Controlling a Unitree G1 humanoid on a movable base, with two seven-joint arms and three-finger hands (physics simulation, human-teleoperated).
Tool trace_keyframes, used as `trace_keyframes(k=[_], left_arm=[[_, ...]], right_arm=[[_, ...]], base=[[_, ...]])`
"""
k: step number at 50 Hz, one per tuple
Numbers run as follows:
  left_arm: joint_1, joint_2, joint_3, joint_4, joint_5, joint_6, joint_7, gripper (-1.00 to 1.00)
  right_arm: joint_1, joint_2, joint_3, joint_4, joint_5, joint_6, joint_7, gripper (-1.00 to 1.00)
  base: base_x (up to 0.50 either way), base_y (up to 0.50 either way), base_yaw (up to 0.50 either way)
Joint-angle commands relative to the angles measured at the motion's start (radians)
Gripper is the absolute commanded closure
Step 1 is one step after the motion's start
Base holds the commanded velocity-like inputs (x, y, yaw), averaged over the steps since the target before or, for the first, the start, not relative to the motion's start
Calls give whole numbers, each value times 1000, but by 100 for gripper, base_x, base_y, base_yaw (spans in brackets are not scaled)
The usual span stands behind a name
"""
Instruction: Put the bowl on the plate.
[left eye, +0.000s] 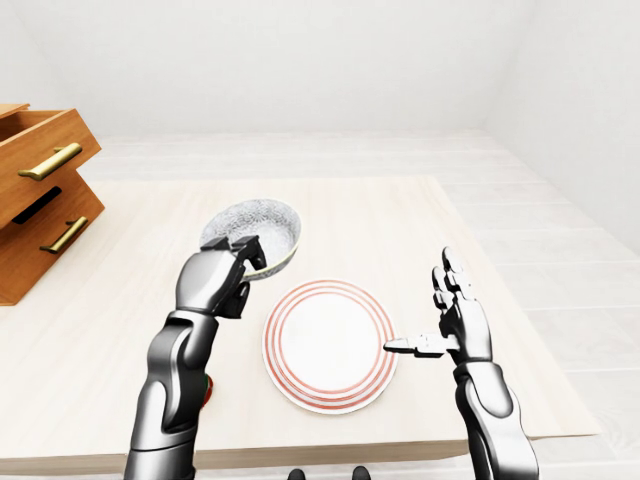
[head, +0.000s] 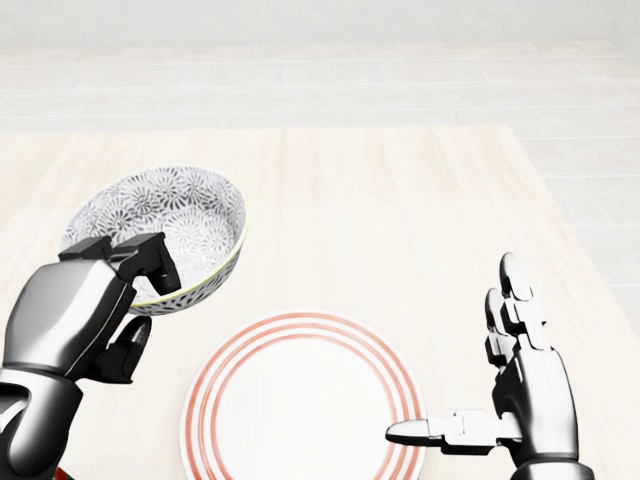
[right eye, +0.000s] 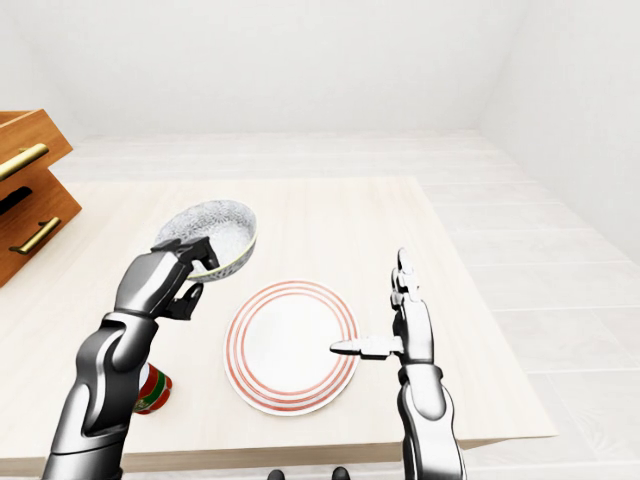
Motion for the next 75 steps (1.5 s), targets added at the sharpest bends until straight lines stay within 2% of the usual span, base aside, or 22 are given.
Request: trace_keyframes(k=[1, 10, 12, 21, 27, 41, 48, 53, 67, 75], left_arm=[[55, -37, -11, -124, 54, 0, -27, 100], [130, -104, -77, -194, 85, 0, -44, 100], [135, -118, -82, -196, 65, 0, -57, 100], [147, -139, -151, -196, 117, 0, -53, 100], [170, -157, -197, -205, 136, 0, -48, 100], [167, -173, -269, -197, 168, 0, -43, 100], [192, -182, -311, -198, 184, 0, -30, 100], [198, -185, -324, -186, 177, 0, -24, 100], [196, -177, -356, -177, 199, 0, -7, 100], [230, -181, -375, -176, 198, 0, 7, 100]], right_arm=[[-13, -2, -6, 4, -2, 0, 3, -100], [10, 1, -11, 15, 1, 0, 7, -100], [12, 2, -11, 14, 0, 0, 7, -100], [27, 5, -14, 4, 2, 0, 9, -100], [39, 7, -16, 12, 3, -14, 10, -100], [62, 11, -24, 14, 5, -31, 14, -100], [62, 13, -24, 18, 8, -37, 15, -100], [62, 12, -25, 10, 8, -28, 16, -100], [83, 14, -27, 4, 8, -36, 17, -100], [77, 16, -30, 13, 7, -39, 14, -100]], base=[[0, 0, 0], [0, 0, 0], [0, 0, 0], [0, 0, 0], [0, 0, 0], [0, 0, 0], [0, 0, 0], [0, 0, 0], [0, 0, 0], [0, 0, 0]])
